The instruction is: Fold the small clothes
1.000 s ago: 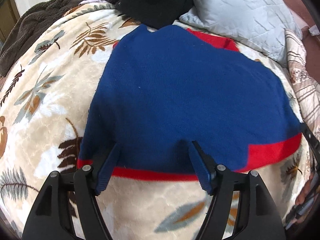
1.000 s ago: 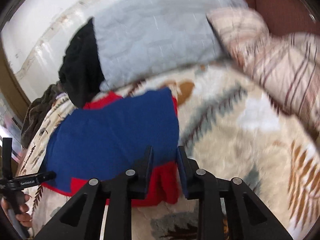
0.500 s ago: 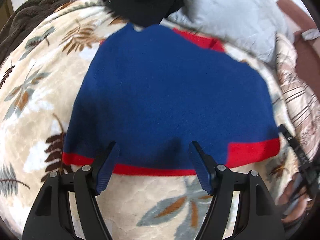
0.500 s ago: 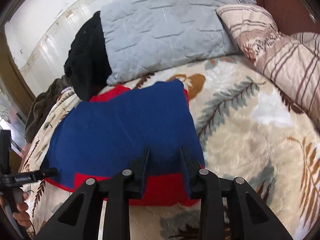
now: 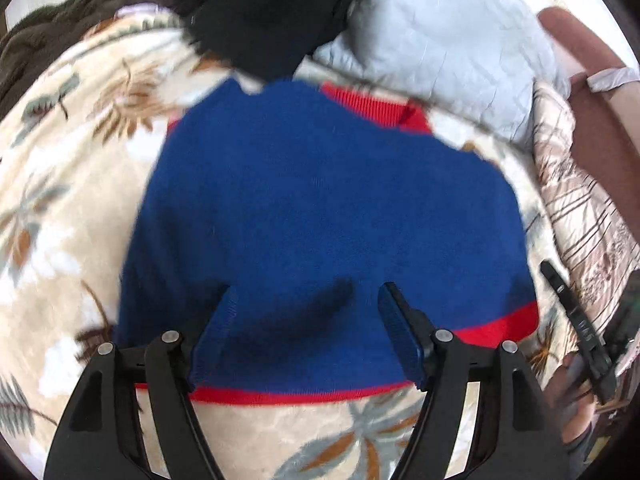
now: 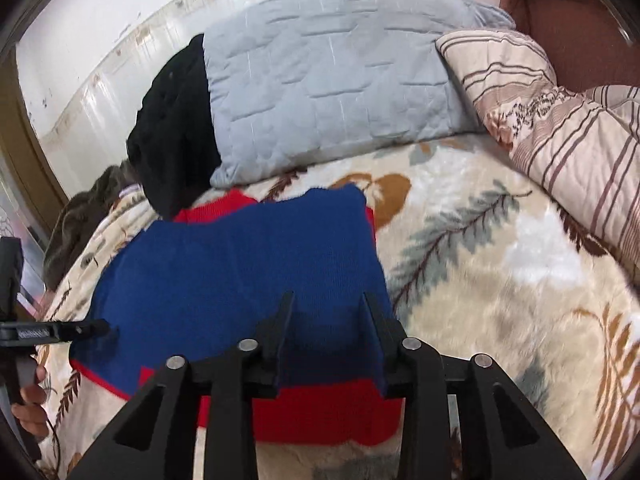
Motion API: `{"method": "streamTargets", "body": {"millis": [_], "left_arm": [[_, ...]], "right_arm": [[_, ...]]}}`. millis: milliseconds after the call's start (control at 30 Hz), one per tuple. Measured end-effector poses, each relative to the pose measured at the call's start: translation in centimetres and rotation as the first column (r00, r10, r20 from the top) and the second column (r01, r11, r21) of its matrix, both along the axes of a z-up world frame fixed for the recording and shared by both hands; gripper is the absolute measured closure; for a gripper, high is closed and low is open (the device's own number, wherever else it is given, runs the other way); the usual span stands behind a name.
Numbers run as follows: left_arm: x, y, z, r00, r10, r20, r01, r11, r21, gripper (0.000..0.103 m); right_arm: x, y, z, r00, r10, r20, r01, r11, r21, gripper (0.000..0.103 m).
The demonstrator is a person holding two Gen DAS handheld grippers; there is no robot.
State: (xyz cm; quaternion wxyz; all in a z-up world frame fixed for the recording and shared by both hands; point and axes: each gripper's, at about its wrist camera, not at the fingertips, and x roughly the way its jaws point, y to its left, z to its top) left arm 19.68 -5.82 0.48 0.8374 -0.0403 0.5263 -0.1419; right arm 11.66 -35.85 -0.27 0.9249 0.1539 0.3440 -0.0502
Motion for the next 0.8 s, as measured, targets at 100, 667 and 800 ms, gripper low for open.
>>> {"method": "streamTargets", "body": {"millis": [100,667,800], "left_arm": [[2.3,0.0,-0.6,1.000,0.022,-0.010,-0.022,0.999,0.040,0.030],[6.1,-0.5,-3.2,0.996,0.084,0.012,-0.085,0.983,0.163,0.028],[5.4,-1.3,-3.3,0.997,0.051,0.053,-0.061,0.976,0.210,0.026]], "right_arm": [[1.3,-0.6,-2.6,0.991,-0.017,-0.132,0.023,0.999,0.044,0.061],[8.8,-3.6,-3.5,0.973,-0.124,-0.193,0.153,0.978,0.144,0.060],[8.2,-3.8,-2.1,0.977,-0.160,-0.143,0.177,0.977,0.115,0.058]]}}
